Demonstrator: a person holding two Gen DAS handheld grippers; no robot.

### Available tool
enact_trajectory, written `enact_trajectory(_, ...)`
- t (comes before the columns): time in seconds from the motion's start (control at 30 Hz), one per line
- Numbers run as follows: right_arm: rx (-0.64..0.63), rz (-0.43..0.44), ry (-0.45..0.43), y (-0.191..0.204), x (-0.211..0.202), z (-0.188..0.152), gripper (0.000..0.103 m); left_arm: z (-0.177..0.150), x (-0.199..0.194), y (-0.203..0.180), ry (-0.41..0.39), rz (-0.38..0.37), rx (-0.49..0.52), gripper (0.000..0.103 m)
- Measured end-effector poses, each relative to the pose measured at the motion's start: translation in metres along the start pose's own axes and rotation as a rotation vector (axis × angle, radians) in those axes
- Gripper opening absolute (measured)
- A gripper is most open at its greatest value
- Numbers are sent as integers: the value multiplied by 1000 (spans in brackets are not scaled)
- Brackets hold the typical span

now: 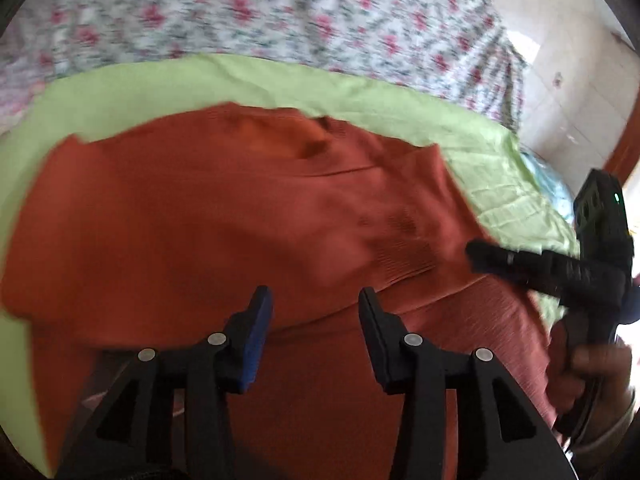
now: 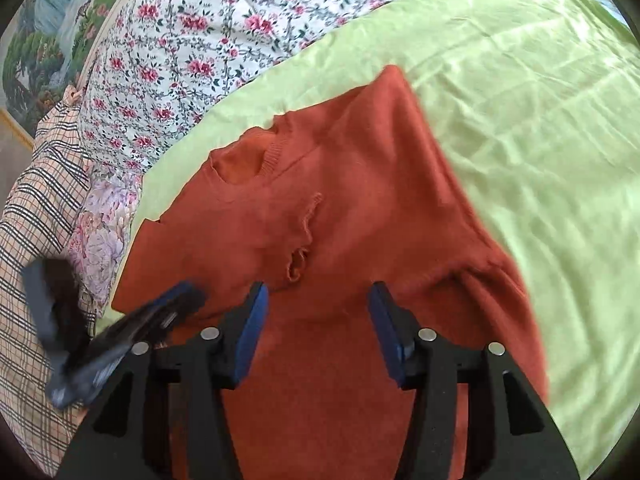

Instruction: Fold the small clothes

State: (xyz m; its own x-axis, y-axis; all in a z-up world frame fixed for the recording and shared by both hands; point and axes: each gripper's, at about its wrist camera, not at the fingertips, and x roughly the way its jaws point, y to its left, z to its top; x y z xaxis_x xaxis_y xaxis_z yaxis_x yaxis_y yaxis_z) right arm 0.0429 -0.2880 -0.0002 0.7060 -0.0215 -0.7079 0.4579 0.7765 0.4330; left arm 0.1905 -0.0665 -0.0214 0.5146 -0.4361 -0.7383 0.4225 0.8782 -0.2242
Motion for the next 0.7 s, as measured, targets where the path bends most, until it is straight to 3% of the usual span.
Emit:
enact_trajectory(0.17, -28, -29, 50, 17, 41, 15, 55, -27, -42, 85, -20, 219, -161, 44)
enact_trajectory(0.3, -69, -70, 57, 29, 60, 21, 54, -32, -48, 147, -8, 297, -310, 44)
enact_trajectory(0.37, -84, -82, 58, 34, 65, 24, 29, -27, -40, 160, -1, 315, -322, 44)
enact_trajectory(0.4, -89, -94, 62, 36, 68, 26, 8, -23, -33, 165, 9, 327, -324, 44)
enact_trajectory(0.53, -120, -60, 41, 50, 62, 37, 5, -5, -17, 176, 6, 355, -350, 45)
enact_trajectory(0.63, -139, -20, -71, 55, 25, 50, 4, 2, -15, 180, -14, 369, -362, 44)
enact_trajectory(0.7, -114, -55, -155, 39, -2, 58, 4, 3, -11, 178, -10, 388, -354, 43)
